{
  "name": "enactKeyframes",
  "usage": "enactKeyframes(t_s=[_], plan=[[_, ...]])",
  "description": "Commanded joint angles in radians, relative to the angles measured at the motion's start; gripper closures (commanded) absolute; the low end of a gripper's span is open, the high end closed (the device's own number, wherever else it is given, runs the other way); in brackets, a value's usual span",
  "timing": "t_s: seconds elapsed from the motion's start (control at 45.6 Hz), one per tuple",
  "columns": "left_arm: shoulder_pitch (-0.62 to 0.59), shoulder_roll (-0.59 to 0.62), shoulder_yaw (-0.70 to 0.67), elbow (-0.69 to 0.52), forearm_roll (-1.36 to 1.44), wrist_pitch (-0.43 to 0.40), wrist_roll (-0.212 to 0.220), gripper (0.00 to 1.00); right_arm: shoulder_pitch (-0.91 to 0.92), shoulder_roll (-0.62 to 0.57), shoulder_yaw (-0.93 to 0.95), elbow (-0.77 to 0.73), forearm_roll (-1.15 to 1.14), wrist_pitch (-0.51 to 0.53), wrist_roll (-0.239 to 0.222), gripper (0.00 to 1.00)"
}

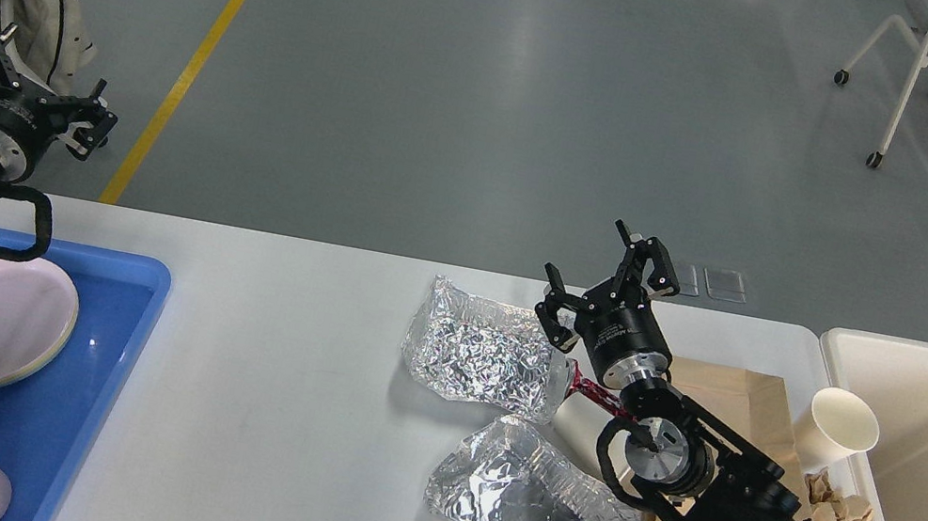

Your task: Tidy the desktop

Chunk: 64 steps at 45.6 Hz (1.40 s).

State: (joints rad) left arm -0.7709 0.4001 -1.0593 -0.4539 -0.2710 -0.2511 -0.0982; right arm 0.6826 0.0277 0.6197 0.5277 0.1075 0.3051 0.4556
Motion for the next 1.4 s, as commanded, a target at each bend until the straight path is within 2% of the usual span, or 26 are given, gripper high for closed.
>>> enactKeyframes(t_s=[0.0, 0.153, 0.416, 0.613, 0.789, 1.38], plan=[[0.025, -0.003, 0.007, 0.034, 0.003, -0.037, -0.015, 0.02, 0.000, 0.000, 0.000, 0.000, 0.000, 0.000, 0.000, 0.00], [0.047, -0.018, 0.012, 0.041, 0.047, -0.057, -0.024, 0.02, 0.000, 0.000, 0.000, 0.000, 0.000, 0.000, 0.000, 0.00], [0.127, -0.043, 0.065, 0.047, 0.102, -0.074, -0.080, 0.02, 0.000, 0.000, 0.000, 0.000, 0.000, -0.001, 0.000, 0.00], [0.162, -0.053, 0.065, 0.047, 0.101, -0.206, -0.132, 0.02, 0.000, 0.000, 0.000, 0.000, 0.000, 0.000, 0.000, 0.00], [0.183, -0.057, 0.065, 0.047, 0.101, -0.251, -0.205, 0.02, 0.000, 0.000, 0.000, 0.000, 0.000, 0.000, 0.000, 0.00], [0.194, -0.055, 0.058, 0.047, 0.099, -0.266, -0.210, 0.02, 0.000, 0.000, 0.000, 0.000, 0.000, 0.000, 0.000, 0.00]])
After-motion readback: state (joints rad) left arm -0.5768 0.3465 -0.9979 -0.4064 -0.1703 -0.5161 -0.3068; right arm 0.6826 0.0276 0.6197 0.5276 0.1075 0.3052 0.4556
